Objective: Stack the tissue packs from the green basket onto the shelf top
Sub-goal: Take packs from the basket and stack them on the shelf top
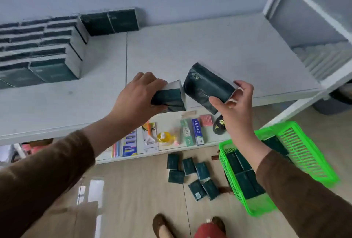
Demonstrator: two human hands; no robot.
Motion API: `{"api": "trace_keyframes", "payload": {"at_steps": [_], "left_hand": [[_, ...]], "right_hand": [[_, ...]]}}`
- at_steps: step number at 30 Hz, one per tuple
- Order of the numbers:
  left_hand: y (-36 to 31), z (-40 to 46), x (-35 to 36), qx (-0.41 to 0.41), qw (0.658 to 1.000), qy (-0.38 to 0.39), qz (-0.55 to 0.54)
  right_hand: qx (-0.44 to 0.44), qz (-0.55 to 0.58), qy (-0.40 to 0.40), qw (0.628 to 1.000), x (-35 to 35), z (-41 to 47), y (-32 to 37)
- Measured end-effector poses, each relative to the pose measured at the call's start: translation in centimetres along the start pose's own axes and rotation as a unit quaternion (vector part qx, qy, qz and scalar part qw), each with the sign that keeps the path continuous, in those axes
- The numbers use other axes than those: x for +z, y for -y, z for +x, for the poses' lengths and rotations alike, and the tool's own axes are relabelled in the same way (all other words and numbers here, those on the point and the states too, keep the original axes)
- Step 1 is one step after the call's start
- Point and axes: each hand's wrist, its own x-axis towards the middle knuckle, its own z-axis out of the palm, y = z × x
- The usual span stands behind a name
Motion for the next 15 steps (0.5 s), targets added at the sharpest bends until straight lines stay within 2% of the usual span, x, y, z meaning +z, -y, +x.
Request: {"api": "trace_keyframes", "payload": {"at_steps": [6, 15], "left_hand": [[11.1, 2.1, -3.7, -0.048, 0.998, -0.003, 0.040], [23.7, 10.7, -3.6, -0.078, 0.988, -0.032, 0.126]], "right_hand": [[-0.021, 0.012, 0.025, 0.999, 10.8, 3.9, 1.6], [-0.022, -0.019, 0.058, 0.998, 21.0, 14.4, 0.3]]}}
